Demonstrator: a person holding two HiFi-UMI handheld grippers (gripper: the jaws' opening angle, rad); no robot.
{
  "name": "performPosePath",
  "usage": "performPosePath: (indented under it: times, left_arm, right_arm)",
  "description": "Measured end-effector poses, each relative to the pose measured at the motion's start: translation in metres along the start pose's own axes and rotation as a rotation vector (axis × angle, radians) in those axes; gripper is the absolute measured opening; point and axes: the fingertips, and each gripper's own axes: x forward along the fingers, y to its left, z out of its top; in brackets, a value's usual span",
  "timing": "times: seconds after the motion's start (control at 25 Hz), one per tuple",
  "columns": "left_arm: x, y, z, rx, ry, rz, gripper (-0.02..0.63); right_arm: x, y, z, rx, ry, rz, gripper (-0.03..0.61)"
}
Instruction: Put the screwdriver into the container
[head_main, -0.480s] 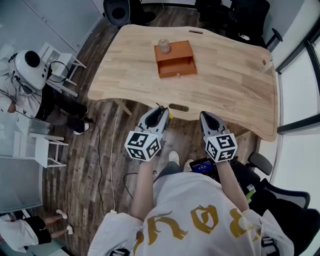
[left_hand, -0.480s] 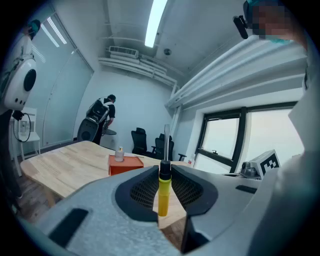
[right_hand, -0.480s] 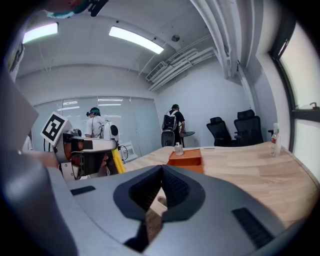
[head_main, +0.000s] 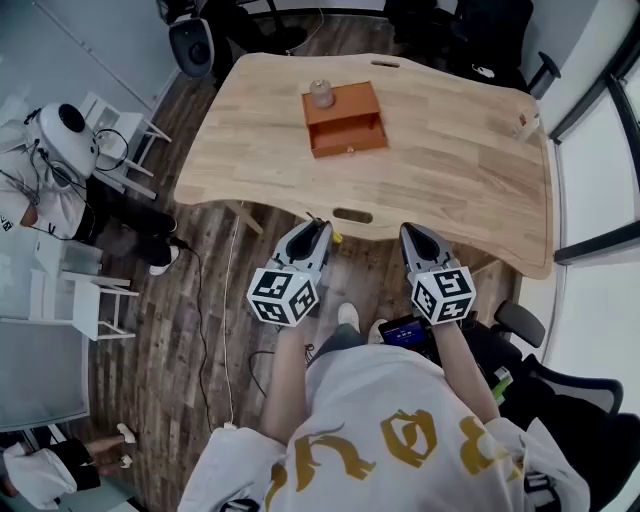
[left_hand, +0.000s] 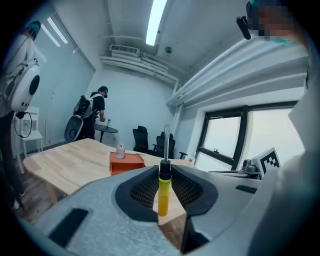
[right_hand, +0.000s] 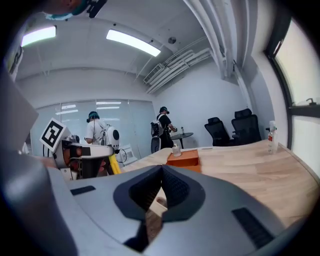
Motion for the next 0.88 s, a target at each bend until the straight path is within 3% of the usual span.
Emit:
performPosePath:
  times: [0.16,0.44,0.88]
  left_arm:
    - [0.000,-0.002,0.002,0.000,-0.008,0.006,0.075]
    - [0.016,0.011,0.000,-0.015,-0.004,0.020,0.075]
    - [0.099,0.081,0.015,-0.047,0.032,-0.014,0.075]
  right_arm:
    - [-0.003,-0.005,0.011,0.023,-0.044,0.015,0.009]
    - [0.013,-0.020,0.007,0.024,-0.012,0.006,0.009]
    - [0.095,-0.071,0.011,0.071,0.035,-0.089,0.009]
